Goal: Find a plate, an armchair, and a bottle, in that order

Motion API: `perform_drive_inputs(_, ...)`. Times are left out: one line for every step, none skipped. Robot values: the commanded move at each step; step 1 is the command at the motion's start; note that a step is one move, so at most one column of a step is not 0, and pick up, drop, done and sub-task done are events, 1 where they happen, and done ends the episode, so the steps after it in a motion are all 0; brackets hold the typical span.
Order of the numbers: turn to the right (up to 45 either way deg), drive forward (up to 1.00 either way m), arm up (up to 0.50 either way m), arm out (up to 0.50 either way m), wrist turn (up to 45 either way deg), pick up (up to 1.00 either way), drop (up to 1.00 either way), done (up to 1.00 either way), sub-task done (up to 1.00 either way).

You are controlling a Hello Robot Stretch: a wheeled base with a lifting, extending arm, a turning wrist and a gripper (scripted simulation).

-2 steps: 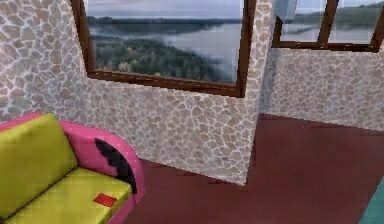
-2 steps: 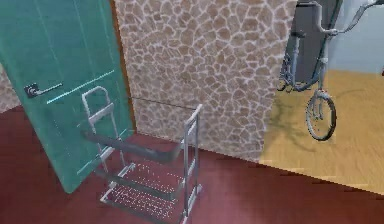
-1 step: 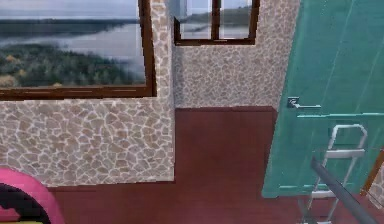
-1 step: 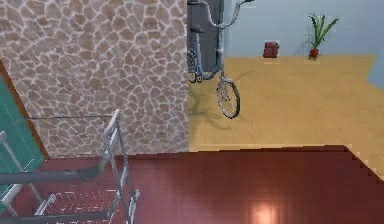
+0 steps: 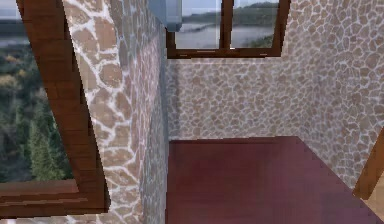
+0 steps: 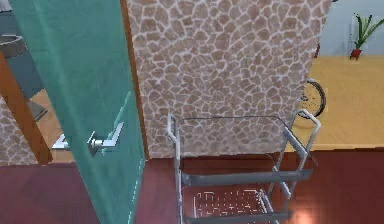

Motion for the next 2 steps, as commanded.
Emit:
perform_drive_inputs(3.0,0.0,0.0,0.0,0.0,0.0,0.0,0.0,0.0)
perform_drive_inputs(0.0,0.5,0.0,0.0,0.0,0.0,0.0,0.0,0.0)
